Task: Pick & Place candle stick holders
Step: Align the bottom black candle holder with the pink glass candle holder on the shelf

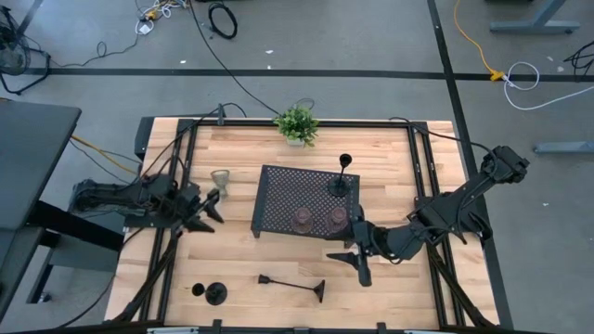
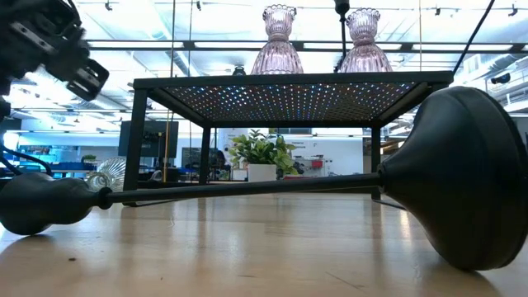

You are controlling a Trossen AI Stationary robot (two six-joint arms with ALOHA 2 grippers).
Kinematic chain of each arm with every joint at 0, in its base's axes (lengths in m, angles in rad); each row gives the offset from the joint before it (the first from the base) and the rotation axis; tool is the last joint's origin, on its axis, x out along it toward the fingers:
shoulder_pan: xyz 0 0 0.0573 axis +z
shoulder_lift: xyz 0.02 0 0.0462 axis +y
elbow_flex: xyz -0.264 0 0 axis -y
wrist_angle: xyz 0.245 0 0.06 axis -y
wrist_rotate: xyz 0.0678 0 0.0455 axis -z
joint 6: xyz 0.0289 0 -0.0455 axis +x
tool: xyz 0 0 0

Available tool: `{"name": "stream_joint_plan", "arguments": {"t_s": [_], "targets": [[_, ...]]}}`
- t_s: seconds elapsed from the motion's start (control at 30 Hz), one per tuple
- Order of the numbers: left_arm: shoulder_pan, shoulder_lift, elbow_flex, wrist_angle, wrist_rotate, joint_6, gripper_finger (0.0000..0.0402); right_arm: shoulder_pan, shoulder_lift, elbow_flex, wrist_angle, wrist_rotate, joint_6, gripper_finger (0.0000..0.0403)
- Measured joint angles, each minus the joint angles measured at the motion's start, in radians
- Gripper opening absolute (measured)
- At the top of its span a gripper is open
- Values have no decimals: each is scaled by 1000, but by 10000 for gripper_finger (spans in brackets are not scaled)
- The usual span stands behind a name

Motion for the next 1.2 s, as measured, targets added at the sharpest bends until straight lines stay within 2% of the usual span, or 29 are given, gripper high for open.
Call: {"name": "stream_joint_plan", "arguments": {"t_s": [0.13, 0.23, 0.4, 0.63, 0.87, 1.2], "targets": [[-103, 0, -1, 14, 21, 1, 179, 1, 1, 0, -8, 1, 22, 185], [-199, 0, -1, 8, -20, 26, 179, 0, 1, 0, -25, 1, 37, 185], [-377, 36, -1, 2, -141, 31, 179, 0, 1, 0, -30, 1, 79, 185], [-636, 164, -2, 13, -336, 35, 179, 0, 1, 0, -29, 1, 96, 185], [-854, 315, -2, 189, -552, 81, 179, 0, 1, 0, -29, 1, 109, 185], [-1044, 600, -2, 448, -745, 79, 179, -1, 1, 0, -29, 35, 109, 185]]}}
